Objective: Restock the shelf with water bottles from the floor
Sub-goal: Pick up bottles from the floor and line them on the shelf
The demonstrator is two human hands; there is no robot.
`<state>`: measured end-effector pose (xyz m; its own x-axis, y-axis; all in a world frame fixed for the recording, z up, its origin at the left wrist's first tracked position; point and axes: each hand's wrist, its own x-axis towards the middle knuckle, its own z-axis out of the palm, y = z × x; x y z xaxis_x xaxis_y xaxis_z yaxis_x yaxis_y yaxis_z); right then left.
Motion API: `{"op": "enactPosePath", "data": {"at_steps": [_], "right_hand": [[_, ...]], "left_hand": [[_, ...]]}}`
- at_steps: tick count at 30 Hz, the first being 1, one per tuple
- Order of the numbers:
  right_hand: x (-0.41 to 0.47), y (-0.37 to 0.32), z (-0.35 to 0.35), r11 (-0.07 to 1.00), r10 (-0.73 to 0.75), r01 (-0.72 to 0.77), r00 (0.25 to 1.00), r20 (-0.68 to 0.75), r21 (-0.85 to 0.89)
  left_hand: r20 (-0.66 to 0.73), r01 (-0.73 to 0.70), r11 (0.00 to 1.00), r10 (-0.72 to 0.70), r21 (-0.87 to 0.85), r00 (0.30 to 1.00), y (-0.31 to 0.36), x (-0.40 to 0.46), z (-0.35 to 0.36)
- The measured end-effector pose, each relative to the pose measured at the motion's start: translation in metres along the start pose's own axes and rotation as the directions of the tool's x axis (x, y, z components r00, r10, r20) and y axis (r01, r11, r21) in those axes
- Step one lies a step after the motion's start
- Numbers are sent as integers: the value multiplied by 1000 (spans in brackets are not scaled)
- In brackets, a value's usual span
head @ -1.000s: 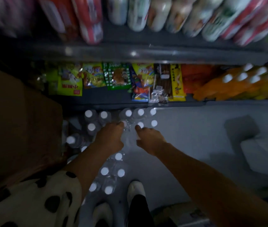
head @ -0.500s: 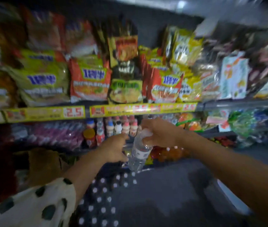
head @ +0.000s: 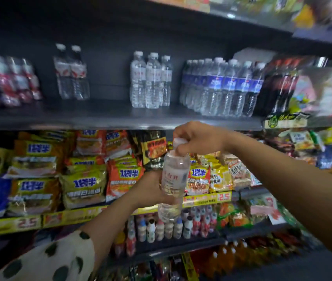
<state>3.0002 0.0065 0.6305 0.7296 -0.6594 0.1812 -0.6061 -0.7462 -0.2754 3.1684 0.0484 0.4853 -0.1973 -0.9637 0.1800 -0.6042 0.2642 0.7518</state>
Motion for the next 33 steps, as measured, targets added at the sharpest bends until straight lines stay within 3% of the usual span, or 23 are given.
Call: {"op": "enactPosePath", "data": {"at_steps": [5,9,13,18,22,33], "right_hand": [[18,-22,-48,988,27,-62,973,-230,-144],[43,-33,-85,955,24,-162,878,-479,-250],[71,-37,-135,933,-10,-223,766,-642,-281],[124,-3,-180,940,-53,-197,724,-688,-279],[177,43,-192,940,-74,-166,755,-652,-298],[309,142,-176,884,-145,-108,861,-488,-455]], "left_hand": [[-240,0,996,22,94,971,44,18,-46],[-363,48,955,64,292,930,94,37,-86],[-422,32,949,110,315,900,133,71,-122],[-470,-10,967,132,253,873,143,132,-151],[-464,13,972,100,233,880,125,189,-156],[-626,333,891,-75,307,776,51,288,-181]]}}
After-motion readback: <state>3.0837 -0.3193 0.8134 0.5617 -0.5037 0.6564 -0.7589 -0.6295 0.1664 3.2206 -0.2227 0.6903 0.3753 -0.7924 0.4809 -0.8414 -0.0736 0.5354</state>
